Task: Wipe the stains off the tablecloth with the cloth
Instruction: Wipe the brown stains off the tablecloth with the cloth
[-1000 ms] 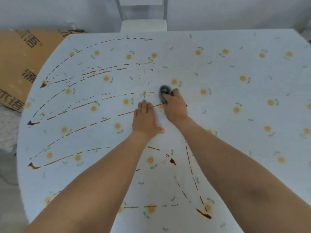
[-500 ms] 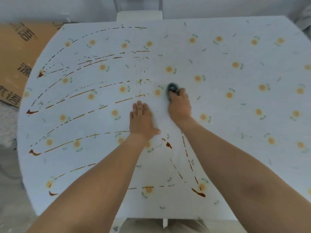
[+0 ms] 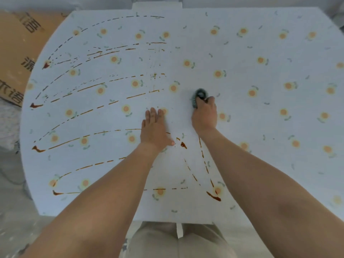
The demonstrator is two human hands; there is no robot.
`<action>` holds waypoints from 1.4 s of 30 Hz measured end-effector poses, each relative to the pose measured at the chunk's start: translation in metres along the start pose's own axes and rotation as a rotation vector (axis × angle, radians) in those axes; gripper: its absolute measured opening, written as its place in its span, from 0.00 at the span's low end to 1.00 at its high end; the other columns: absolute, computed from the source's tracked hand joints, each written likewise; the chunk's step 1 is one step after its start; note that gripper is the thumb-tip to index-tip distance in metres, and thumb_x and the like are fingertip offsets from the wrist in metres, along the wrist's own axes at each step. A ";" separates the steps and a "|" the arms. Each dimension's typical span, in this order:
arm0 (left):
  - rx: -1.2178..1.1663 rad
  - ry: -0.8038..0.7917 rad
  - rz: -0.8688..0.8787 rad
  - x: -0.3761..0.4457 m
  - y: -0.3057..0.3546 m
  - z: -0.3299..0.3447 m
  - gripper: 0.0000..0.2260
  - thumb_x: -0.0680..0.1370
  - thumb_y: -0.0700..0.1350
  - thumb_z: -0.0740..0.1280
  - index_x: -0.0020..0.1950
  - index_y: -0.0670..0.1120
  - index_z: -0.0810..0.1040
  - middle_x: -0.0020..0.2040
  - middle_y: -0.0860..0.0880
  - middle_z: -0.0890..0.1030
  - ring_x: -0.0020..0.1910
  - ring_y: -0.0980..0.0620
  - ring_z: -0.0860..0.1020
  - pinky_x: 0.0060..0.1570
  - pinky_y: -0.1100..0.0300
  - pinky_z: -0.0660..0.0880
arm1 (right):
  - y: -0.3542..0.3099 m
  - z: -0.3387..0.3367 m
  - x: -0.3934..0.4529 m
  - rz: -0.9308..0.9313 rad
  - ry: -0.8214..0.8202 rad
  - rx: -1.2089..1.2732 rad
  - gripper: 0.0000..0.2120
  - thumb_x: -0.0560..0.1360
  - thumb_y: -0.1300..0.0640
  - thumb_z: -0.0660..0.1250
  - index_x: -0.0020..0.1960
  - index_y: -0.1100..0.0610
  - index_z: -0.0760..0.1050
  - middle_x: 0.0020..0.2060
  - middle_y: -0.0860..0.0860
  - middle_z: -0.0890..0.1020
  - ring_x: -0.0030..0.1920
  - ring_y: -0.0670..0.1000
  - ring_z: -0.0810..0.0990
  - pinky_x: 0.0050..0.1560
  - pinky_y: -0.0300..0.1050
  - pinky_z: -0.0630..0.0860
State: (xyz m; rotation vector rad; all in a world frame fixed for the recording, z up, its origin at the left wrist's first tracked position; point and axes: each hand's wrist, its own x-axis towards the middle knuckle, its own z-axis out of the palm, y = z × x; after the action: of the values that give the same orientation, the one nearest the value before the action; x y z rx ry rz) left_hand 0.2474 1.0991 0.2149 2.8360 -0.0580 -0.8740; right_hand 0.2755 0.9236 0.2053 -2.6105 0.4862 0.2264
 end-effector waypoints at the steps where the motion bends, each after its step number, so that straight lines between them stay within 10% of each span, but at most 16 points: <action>1: 0.008 -0.013 0.001 -0.006 -0.001 0.005 0.61 0.66 0.60 0.79 0.81 0.43 0.38 0.81 0.42 0.37 0.79 0.42 0.37 0.78 0.46 0.46 | -0.013 0.011 -0.013 -0.166 -0.088 -0.030 0.20 0.76 0.63 0.60 0.67 0.52 0.72 0.61 0.55 0.66 0.58 0.58 0.70 0.55 0.51 0.74; 5: 0.020 -0.039 0.022 -0.014 -0.006 0.010 0.64 0.62 0.60 0.81 0.81 0.45 0.37 0.80 0.44 0.35 0.79 0.43 0.36 0.78 0.47 0.46 | -0.004 0.008 -0.028 -0.620 -0.298 -0.238 0.21 0.75 0.64 0.63 0.67 0.52 0.73 0.60 0.55 0.69 0.58 0.57 0.71 0.56 0.49 0.72; 13: -0.041 -0.026 0.007 -0.012 -0.005 0.011 0.65 0.61 0.56 0.83 0.81 0.45 0.38 0.80 0.44 0.34 0.79 0.44 0.34 0.77 0.46 0.43 | 0.052 -0.018 -0.030 0.126 0.068 0.004 0.23 0.75 0.66 0.58 0.68 0.57 0.72 0.60 0.57 0.69 0.54 0.60 0.73 0.53 0.48 0.71; 21: 0.004 0.017 0.095 -0.032 -0.017 0.019 0.56 0.70 0.62 0.75 0.81 0.42 0.42 0.81 0.41 0.40 0.80 0.42 0.39 0.78 0.47 0.45 | 0.014 0.016 -0.086 -0.524 -0.242 -0.176 0.18 0.75 0.60 0.65 0.64 0.51 0.76 0.53 0.55 0.72 0.53 0.58 0.73 0.52 0.47 0.70; 28: 0.101 -0.084 0.184 -0.067 -0.031 0.041 0.63 0.65 0.63 0.78 0.80 0.43 0.36 0.79 0.42 0.32 0.78 0.43 0.34 0.78 0.46 0.44 | 0.053 -0.001 -0.098 0.242 0.138 0.049 0.22 0.75 0.62 0.60 0.69 0.57 0.71 0.60 0.58 0.68 0.55 0.61 0.72 0.56 0.50 0.72; 36: 0.104 -0.011 0.206 -0.072 -0.037 0.044 0.61 0.65 0.63 0.78 0.81 0.43 0.40 0.81 0.42 0.38 0.80 0.42 0.38 0.78 0.47 0.46 | 0.031 0.032 -0.140 -0.535 -0.157 -0.153 0.18 0.75 0.62 0.65 0.64 0.54 0.77 0.50 0.58 0.73 0.49 0.60 0.74 0.46 0.48 0.71; 42: 0.123 -0.017 0.250 -0.117 -0.028 0.073 0.61 0.66 0.65 0.76 0.81 0.40 0.41 0.81 0.42 0.40 0.80 0.42 0.38 0.78 0.46 0.45 | 0.087 0.006 -0.140 0.242 0.204 -0.046 0.20 0.75 0.64 0.59 0.67 0.58 0.73 0.59 0.60 0.71 0.56 0.62 0.72 0.58 0.50 0.72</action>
State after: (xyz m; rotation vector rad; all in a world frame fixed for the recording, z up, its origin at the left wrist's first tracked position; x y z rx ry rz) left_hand 0.1093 1.1255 0.2159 2.8481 -0.4721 -0.8654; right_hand 0.1132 0.8957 0.1972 -2.6290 0.8794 0.0484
